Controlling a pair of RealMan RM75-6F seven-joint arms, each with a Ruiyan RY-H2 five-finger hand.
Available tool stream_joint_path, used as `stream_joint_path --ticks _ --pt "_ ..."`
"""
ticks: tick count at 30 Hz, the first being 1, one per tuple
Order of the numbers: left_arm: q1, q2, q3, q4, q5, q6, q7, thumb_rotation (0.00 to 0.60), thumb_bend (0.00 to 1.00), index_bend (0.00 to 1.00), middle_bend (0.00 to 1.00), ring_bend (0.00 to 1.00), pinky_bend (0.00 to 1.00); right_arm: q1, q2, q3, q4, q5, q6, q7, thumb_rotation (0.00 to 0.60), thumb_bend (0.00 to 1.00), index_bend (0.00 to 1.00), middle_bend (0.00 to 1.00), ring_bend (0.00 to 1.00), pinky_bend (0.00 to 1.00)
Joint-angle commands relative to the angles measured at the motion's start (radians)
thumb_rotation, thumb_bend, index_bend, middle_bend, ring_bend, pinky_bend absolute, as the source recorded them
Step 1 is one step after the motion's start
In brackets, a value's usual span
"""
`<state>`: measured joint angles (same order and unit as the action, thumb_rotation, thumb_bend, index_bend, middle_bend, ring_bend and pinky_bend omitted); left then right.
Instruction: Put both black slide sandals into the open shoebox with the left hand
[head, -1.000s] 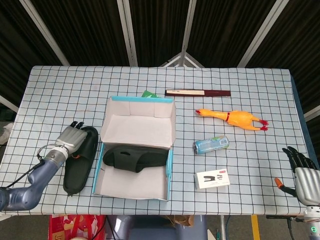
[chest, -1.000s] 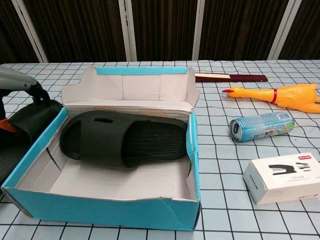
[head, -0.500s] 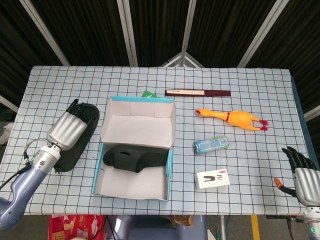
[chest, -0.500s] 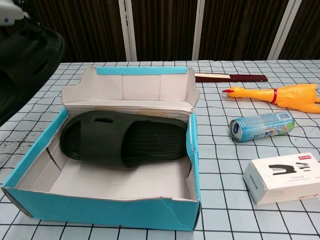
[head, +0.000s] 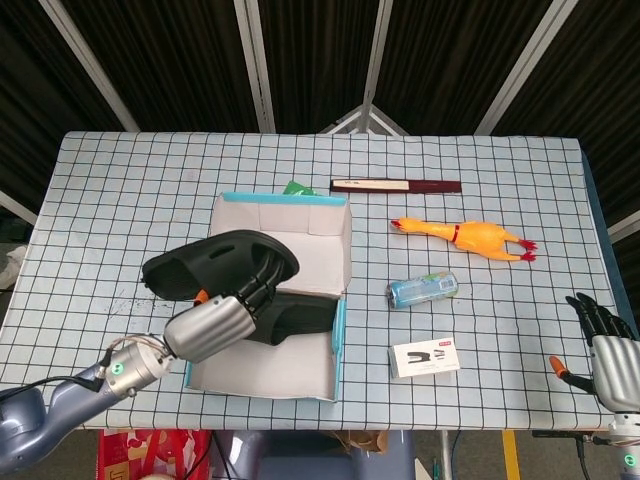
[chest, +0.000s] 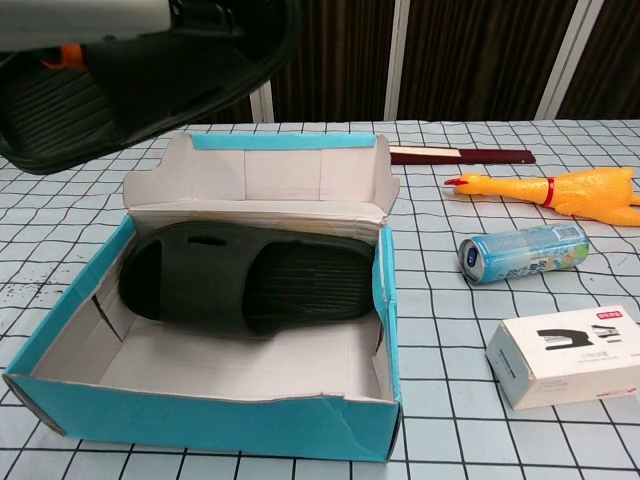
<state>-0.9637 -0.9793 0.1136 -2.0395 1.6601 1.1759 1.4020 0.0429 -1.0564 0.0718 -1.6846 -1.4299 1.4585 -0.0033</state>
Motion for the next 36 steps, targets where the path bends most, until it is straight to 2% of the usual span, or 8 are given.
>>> stream_joint_path --ticks 1,9,17,25,36 --pt "-0.009 -0.038 -0.036 -0.052 -0.03 -0.102 0.084 0.6 0.53 0.61 0.57 0.09 0.13 -0.001 0.001 0.0 0.001 -0.001 0.0 0.005 0.6 0.25 0.14 0.12 0.17 0.2" --pt "0.007 -0.146 -0.056 -0.071 -0.179 -0.206 0.268 0.6 0.53 0.59 0.57 0.1 0.13 -0.004 0.007 0.0 0.002 -0.002 0.005 0.02 0.6 0.25 0.14 0.12 0.17 0.2" --pt "-0.018 -0.24 -0.082 -0.062 -0.245 -0.255 0.366 0.6 0.53 0.6 0.57 0.1 0.13 -0.007 0.01 0.0 0.006 -0.006 0.009 0.034 0.6 0.25 0.14 0.12 0.17 0.2" --pt "-0.034 -0.285 -0.087 -0.057 -0.26 -0.273 0.392 0.6 0.53 0.6 0.57 0.1 0.13 -0.011 0.014 -0.002 0.006 -0.012 0.014 0.044 0.6 0.25 0.14 0.12 0.17 0.2" --pt "-0.035 -0.316 -0.064 -0.041 -0.275 -0.281 0.381 0.6 0.53 0.6 0.57 0.1 0.13 -0.013 0.017 -0.001 0.003 -0.01 0.016 0.049 0.6 0.25 0.14 0.12 0.17 0.2"
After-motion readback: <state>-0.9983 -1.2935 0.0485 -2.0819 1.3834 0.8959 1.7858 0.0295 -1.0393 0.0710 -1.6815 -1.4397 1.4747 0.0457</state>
